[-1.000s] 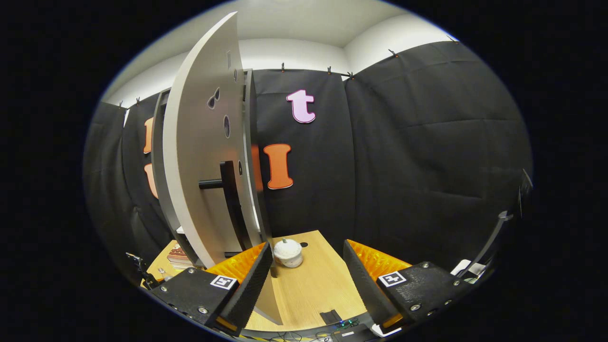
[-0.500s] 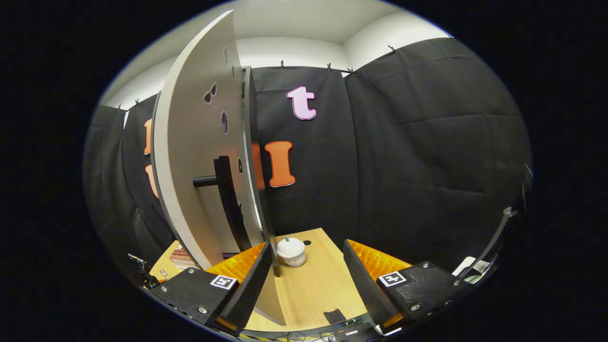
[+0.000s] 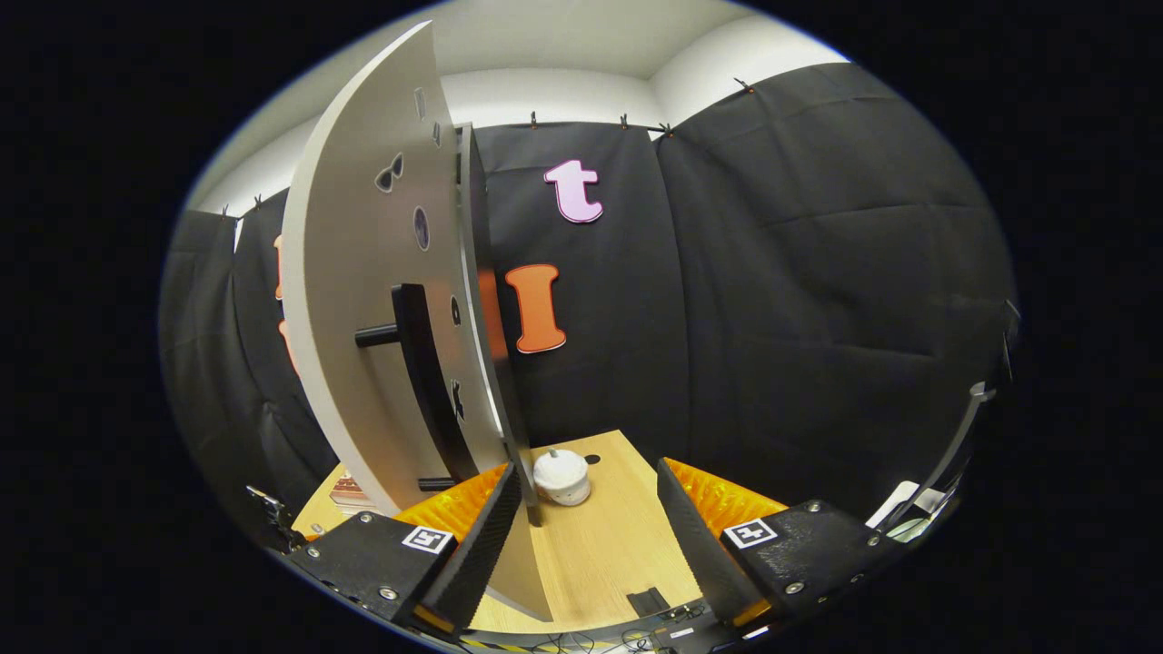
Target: Open the cabinet door with the right hand, grasp the bottle in the cabinet with the left hand and place it on the coaster, then close the cabinet door with the right hand.
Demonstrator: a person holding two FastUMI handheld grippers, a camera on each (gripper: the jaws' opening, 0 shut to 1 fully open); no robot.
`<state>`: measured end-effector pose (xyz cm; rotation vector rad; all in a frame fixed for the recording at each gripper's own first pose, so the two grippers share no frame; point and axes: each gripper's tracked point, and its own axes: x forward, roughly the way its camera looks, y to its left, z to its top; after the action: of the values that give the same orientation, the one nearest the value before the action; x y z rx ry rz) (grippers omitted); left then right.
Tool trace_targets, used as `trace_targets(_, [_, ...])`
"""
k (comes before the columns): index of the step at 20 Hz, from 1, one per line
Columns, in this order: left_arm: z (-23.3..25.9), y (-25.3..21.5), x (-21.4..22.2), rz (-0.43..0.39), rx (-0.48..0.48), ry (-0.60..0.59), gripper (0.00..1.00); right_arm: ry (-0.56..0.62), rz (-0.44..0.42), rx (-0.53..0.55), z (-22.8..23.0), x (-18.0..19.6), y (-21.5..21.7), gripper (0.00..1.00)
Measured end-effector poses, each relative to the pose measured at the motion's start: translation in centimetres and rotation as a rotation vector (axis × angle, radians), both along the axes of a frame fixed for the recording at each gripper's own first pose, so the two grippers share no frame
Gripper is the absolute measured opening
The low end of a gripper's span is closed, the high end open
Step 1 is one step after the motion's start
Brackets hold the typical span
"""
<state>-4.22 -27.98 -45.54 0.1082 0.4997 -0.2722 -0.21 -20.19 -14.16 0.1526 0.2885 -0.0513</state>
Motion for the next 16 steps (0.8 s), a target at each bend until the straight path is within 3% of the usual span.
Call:
trace_targets(2, [1.1,-0.1,0.1,0.000,-0.007,-0.012,0.90,-0.002,0.000,0.000,-0.1,0.0,-0.1,0.99])
trace_targets(3, [1.9,-0.2,0.2,0.000,-0.015,-0.021,0.93,-0.004,0.000,0.002,0.0,0.1,-0.1,0.93])
trace_targets(13, [12.2,-0.6,1.5,0.008,-0.087,-0.114,0.93,-0.031,0.029,-0.005,0.6,1.4,0.2,0.93])
trace_targets(15, [14.3,-0.4,1.8,0.014,-0.098,-0.124,0.94,-0.030,0.034,-0.011,0.5,1.6,0.2,0.97])
trace_targets(16, [15.3,-0.2,1.9,0.017,-0.105,-0.127,0.93,-0.031,0.036,-0.014,0.6,1.7,0.2,0.93])
